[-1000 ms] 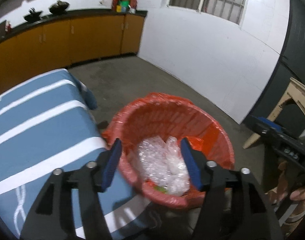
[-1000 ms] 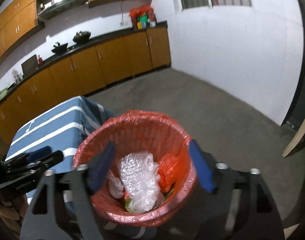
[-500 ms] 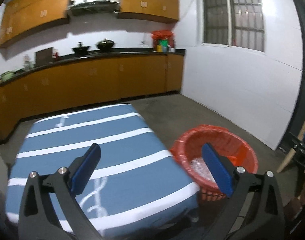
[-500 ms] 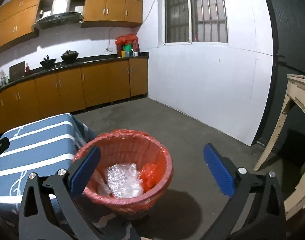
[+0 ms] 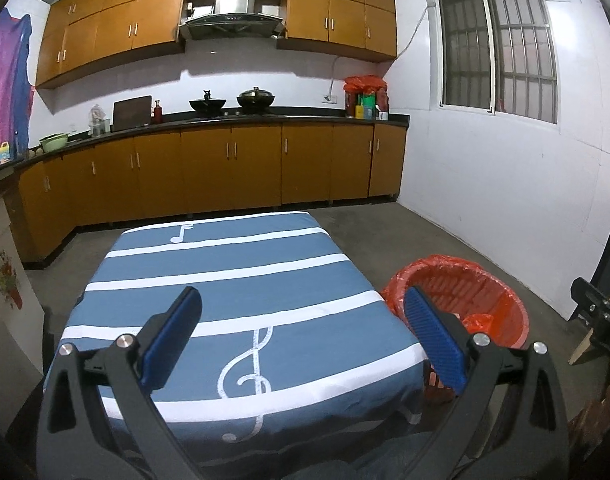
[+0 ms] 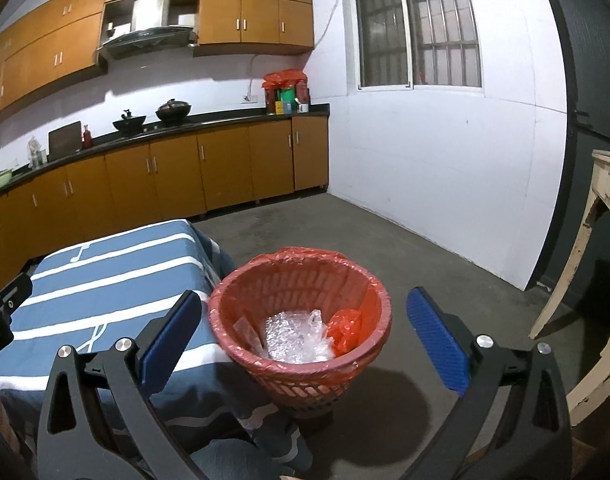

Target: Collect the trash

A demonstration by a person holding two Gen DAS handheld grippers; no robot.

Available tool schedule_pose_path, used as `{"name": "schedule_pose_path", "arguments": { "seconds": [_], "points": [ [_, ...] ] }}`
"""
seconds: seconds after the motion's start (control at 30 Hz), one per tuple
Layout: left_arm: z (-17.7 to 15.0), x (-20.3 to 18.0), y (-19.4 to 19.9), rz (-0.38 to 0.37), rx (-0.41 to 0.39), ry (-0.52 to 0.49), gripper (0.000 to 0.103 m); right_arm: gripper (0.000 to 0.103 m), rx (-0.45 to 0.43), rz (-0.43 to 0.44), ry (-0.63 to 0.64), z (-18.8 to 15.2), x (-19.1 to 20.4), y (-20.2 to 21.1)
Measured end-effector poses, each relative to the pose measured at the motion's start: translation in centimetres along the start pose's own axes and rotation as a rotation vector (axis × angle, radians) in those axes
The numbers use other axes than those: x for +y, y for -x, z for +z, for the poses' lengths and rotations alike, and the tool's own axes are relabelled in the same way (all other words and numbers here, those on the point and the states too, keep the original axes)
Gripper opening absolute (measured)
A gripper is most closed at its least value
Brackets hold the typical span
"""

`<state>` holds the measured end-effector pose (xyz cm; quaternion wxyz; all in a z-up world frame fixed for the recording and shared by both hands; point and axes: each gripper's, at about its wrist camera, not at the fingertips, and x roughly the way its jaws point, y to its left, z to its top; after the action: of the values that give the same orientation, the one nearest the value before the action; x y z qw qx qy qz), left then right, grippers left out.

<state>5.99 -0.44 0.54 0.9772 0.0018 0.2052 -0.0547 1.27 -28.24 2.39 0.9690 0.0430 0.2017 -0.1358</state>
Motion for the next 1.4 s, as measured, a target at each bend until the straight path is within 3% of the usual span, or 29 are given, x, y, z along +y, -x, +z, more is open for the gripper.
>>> {"name": "schedule_pose_path", "arguments": {
  "seconds": [0.7, 1.4],
  "points": [
    [-2.0, 1.2, 4.4, 0.044, -0.034, 0.012, 0.099, 0.101, -0.022, 0.012, 0.037, -2.0, 2.7, 3.6],
    [-4.0, 0.4, 6.3, 0.084, -0.035, -0.017, 0.099, 0.101, -0.002, 0.028, 0.018, -3.6, 2.7, 4.8]
  ]
}}
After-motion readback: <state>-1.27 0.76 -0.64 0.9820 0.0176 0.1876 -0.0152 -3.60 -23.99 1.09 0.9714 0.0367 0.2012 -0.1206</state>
